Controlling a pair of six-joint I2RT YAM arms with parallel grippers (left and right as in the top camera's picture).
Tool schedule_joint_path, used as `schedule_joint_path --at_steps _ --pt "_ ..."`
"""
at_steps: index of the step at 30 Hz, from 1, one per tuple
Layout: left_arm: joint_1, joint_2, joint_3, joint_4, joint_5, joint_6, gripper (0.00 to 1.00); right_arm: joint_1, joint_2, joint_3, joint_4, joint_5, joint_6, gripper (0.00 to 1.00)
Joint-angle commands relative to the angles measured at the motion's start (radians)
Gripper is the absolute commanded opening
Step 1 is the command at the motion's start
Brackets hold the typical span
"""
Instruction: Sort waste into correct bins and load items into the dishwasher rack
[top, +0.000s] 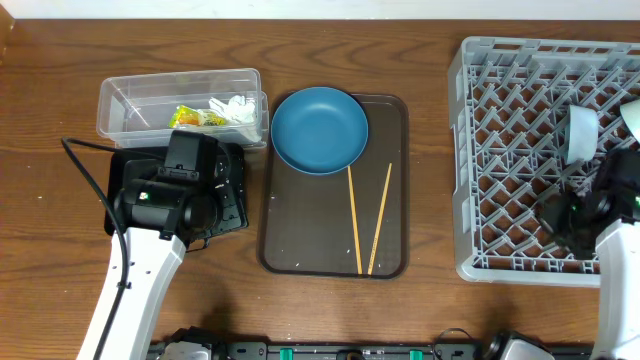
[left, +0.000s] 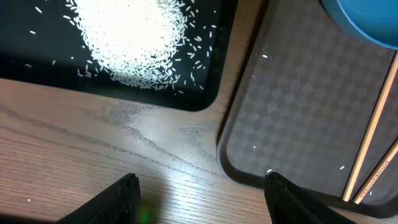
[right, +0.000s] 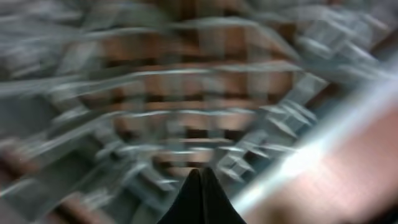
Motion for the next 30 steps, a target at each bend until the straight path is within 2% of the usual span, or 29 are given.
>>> schedule_joint_path --at_steps 1,9,13,17,21,26,30 --pt "0.006 0.006 0.005 0.002 -0.019 0.005 0.67 0.090 -0.018 0.021 0.025 -0.203 -0.208 0.01" --pt "0.006 0.006 0.005 0.005 -0.019 0.005 0.67 0.402 -0.014 0.021 0.039 -0.209 -0.242 0.01" --pt "0.006 0.006 0.005 0.005 -0.019 0.005 0.67 0.516 -0.006 0.019 0.020 -0.143 -0.194 0.01" --pt "0.006 0.006 0.005 0.005 -0.019 0.005 0.67 0.558 0.023 0.015 -0.019 -0.021 -0.121 0.01" --pt "0.006 0.006 0.005 0.005 -0.019 0.005 0.67 0.559 0.059 0.008 -0.038 -0.016 -0.111 0.01" --pt "0.006 0.006 0.005 0.005 -0.019 0.005 0.67 0.559 0.101 0.008 -0.093 0.104 0.018 0.01" --pt "0.006 0.006 0.005 0.005 -0.019 0.005 0.67 0.559 0.108 0.008 -0.102 0.116 0.021 0.01"
